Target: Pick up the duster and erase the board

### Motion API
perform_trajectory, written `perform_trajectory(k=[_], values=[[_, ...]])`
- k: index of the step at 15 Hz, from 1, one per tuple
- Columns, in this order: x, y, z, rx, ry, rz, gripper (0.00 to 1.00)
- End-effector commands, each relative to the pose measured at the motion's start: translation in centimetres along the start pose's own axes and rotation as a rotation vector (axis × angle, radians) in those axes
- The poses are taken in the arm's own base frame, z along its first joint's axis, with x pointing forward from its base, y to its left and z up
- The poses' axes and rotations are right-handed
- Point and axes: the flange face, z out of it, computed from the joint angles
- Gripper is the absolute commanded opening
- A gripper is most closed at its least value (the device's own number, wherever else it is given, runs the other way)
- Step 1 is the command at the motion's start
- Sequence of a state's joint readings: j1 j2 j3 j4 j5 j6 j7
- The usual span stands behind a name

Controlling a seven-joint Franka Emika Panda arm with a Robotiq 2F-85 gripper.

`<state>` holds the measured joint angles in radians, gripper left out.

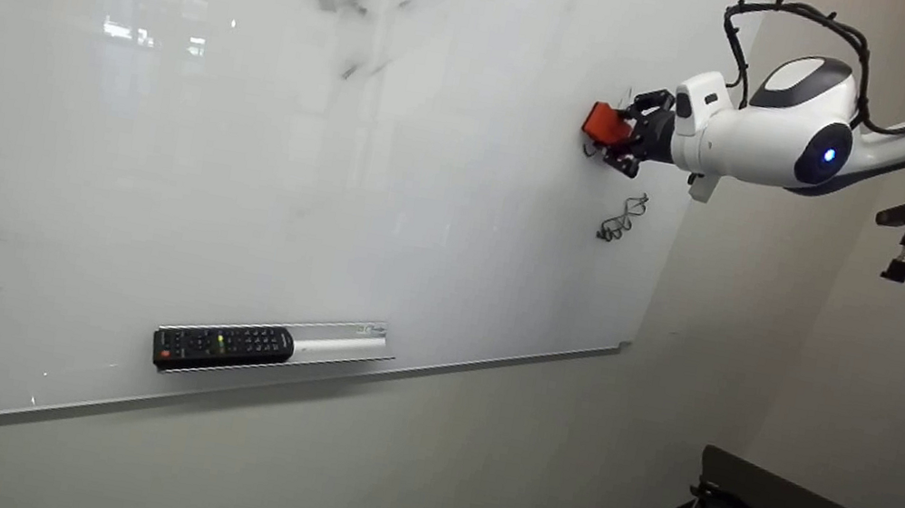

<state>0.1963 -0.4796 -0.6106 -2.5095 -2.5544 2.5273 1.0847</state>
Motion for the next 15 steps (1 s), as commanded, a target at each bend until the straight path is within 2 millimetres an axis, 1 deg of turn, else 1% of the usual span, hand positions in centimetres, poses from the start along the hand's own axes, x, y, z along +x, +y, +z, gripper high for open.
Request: perform_trajectory(k=[1, 3, 6, 7, 8, 10, 15], values=[[-0.3, -5.4, 1.6, 0.096, -0.017, -0.031, 0.35], [-0.4, -7.4, 1.4, 0.118, -0.017, -0.045, 0.35], [-0.7, -10.9, 1.6, 0.167, -0.039, -0.079, 0.35], [-0.6, -11.6, 1.8, 0.172, -0.043, -0.090, 0.35], [-0.5, -11.8, 2.0, 0.171, -0.044, -0.098, 0.35], [0.0, -10.9, 2.0, 0.134, -0.031, -0.107, 0.35], [1.6, -5.8, 0.3, -0.025, 0.016, -0.097, 0.35]])
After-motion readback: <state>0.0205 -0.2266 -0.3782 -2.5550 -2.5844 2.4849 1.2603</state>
